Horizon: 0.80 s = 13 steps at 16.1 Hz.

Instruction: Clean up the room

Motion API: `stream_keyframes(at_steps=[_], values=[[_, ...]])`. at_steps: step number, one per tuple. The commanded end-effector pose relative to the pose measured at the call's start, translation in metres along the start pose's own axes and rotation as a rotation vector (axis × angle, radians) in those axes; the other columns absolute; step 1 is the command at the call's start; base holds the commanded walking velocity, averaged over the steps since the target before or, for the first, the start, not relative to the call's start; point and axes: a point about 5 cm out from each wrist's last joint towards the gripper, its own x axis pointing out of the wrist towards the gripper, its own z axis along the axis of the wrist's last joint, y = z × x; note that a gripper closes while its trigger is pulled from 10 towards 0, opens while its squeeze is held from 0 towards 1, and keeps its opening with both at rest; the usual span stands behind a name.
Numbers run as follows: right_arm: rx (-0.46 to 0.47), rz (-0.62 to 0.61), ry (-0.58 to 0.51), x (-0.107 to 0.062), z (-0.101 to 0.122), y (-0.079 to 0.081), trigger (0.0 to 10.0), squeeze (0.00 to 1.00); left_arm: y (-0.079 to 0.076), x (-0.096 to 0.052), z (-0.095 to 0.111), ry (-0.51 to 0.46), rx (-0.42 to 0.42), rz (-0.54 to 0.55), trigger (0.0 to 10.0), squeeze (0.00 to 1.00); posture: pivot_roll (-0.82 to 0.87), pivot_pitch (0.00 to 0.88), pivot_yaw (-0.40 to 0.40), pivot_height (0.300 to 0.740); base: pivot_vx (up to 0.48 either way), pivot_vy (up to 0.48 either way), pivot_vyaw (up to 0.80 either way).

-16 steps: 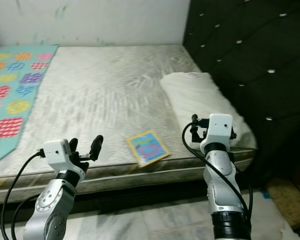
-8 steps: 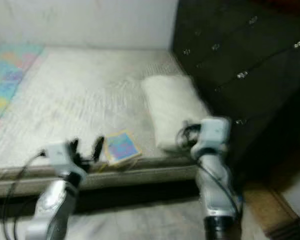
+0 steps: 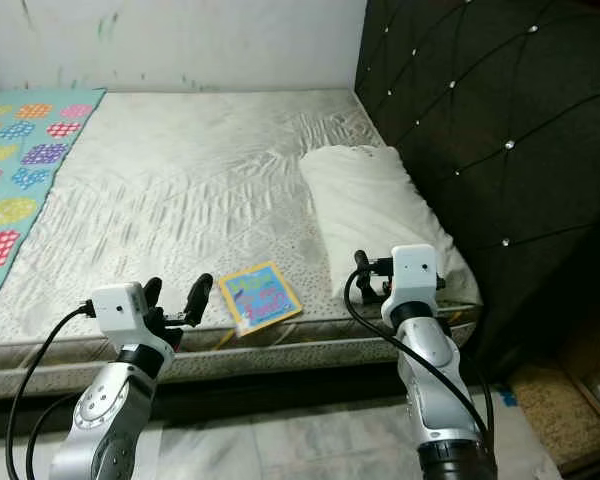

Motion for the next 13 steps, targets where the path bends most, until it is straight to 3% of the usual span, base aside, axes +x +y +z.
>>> stream_keyframes(at_steps=[1, 13], values=[[-0.004, -0.004, -0.025, -0.0001, 0.0059, -0.0025, 10.0, 0.0, -0.0039, 0.0003, 0.0046, -0.028, -0.008, -0.019, 10.0, 0.0, -0.07, 0.0, -0.011, 0.74, 0.307, 0.0, 0.0], [-0.02, 0.013, -0.028, 0.0005, 0.0044, -0.0015, 10.0, 0.0, -0.004, 0.0005, 0.0027, -0.021, -0.003, -0.021, 10.0, 0.0, -0.07, 0.0, -0.013, 0.74, 0.29, 0.0, 0.0]])
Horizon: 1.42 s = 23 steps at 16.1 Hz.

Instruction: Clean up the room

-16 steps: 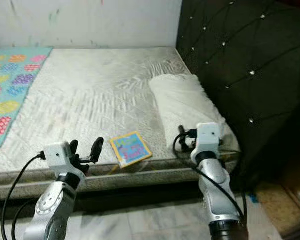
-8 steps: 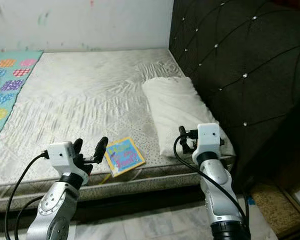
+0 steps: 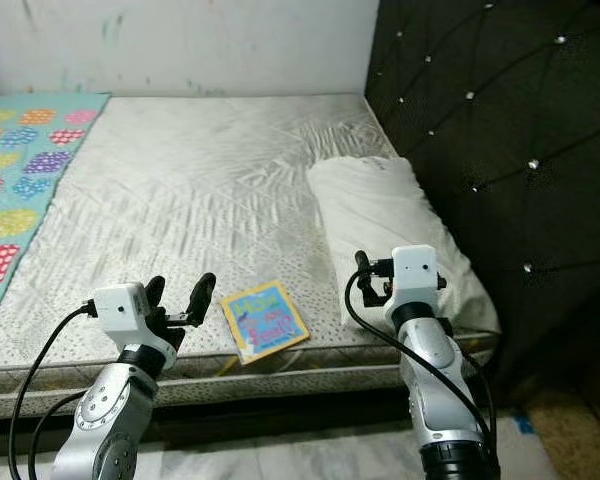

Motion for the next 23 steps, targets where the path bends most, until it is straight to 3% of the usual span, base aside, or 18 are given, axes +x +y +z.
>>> stream_keyframes(at_steps=[1, 14, 23], values=[[-0.01, 0.007, -0.018, 0.0014, 0.0041, -0.0011, 10.0, 0.0, -0.0017, 0.0004, 0.0013, -0.01, -0.007, -0.001, 10.0, 0.0, -0.07, 0.0, -0.013, 0.74, 0.319, 0.0, 0.0], [-0.016, 0.007, -0.019, 0.0017, 0.0037, -0.0017, 10.0, 0.0, -0.0003, 0.0006, -0.0002, -0.001, -0.009, 0.019, 10.0, 0.0, -0.07, 0.0, -0.014, 0.74, 0.434, 0.0, 0.0], [-0.02, 0.014, -0.008, 0.0001, -0.0001, -0.0015, 10.0, 0.0, 0.0049, -0.0004, -0.005, 0.027, -0.037, 0.077, 10.0, 0.0, -0.06, 0.0, -0.016, 0.74, 0.0, 0.0, 0.0]])
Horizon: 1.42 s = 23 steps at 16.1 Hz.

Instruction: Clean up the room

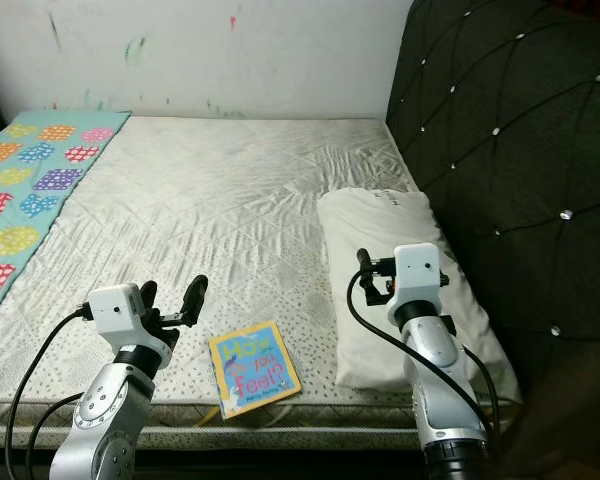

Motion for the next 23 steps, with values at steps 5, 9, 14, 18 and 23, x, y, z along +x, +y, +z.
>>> stream_keyframes(at_steps=[5, 9, 14, 18, 23], values=[[-0.055, 0.071, 0.024, 0.0, -0.005, 0.011, 10.0, 0.0, -0.003, 0.0, -0.003, 0.015, -0.031, 0.015, 10.0, 0.0, -0.06, 0.0, -0.017, 0.74, 0.0, 0.0, 0.32], [-0.057, 0.059, 0.105, -0.002, -0.019, 0.011, 10.0, 0.0, -0.002, 0.001, -0.009, 0.046, -0.043, 0.022, 10.0, 0.0, -0.06, 0.0, -0.02, 0.74, 0.0, 0.0, 0.2], [-0.016, 0.053, 0.122, -0.006, -0.025, 0.012, 10.0, 0.0, 0.001, 0.0, -0.01, 0.054, -0.05, 0.043, 10.0, 0.0, -0.06, 0.0, -0.019, 0.74, 0.0, 0.0, 0.0], [-0.009, 0.065, 0.127, -0.008, -0.026, 0.014, 10.0, 0.0, 0.001, -0.001, -0.01, 0.056, -0.048, 0.044, 10.0, 0.0, -0.06, 0.0, -0.019, 0.74, 0.0, 0.0, 0.0], [-0.008, 0.08, 0.136, -0.009, -0.028, 0.015, 10.0, 0.0, 0.001, -0.001, -0.011, 0.061, -0.047, 0.043, 10.0, 0.0, -0.06, 0.0, -0.02, 0.69, 0.0, 0.0, 0.0]])
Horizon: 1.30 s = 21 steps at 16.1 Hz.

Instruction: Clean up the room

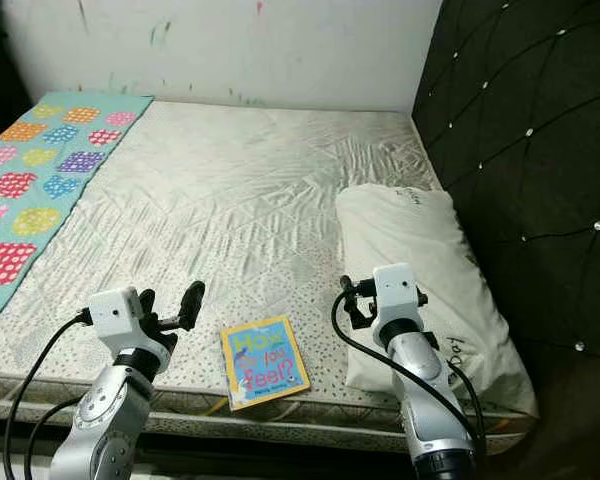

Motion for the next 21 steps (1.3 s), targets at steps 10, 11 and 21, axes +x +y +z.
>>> stream_keyframes(at_steps=[10, 11, 21], values=[[0.005, 0.028, 0.008, -0.002, -0.002, 0.0, 10.0, 0.0, -0.003, 0.0, -0.004, 0.019, -0.013, 0.019, 10.0, 0.0, -0.07, 0.0, -0.02, 0.575, 0.0, 0.0, 0.0], [0.004, 0.028, 0.009, -0.002, -0.002, -0.001, 10.0, 0.0, -0.001, 0.0, -0.005, 0.023, -0.012, 0.043, 10.0, 0.0, -0.07, 0.0, -0.022, 0.575, 0.0, 0.0, 0.0], [-0.036, 0.066, -0.014, -0.003, -0.001, 0.001, 10.0, 0.0, 0.012, 0.002, -0.004, 0.014, 0.009, 0.154, 10.0, 0.0, -0.07, 0.0, -0.02, 0.566, 0.0, 0.0, 0.0]])
